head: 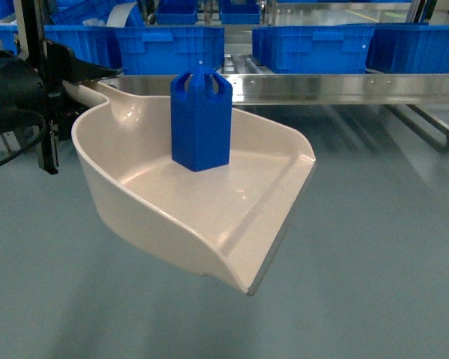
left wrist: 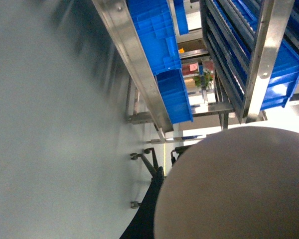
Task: Place part in tray to right shelf
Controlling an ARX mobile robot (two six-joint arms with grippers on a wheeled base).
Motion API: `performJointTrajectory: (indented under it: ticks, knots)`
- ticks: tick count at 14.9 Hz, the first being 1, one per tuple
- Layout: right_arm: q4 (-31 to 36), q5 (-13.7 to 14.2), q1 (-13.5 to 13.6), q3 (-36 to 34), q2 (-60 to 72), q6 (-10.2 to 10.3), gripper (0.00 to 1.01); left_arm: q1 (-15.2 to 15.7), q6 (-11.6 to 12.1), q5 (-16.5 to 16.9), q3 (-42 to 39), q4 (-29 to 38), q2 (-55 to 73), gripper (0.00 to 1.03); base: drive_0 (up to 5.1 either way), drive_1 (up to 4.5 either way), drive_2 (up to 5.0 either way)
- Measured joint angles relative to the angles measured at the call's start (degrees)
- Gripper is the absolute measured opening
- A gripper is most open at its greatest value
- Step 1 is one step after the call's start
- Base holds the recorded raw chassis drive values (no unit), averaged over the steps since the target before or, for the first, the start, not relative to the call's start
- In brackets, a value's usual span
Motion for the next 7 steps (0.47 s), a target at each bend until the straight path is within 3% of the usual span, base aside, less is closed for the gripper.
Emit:
performJointTrajectory:
  ticks: [7]
  knots:
    - [0.1,0.0,0.0,0.0,0.0,0.0,0.98,0.0,0.0,0.0,0.0,0.2,0.0,0.12,0.0,0.00,0.0]
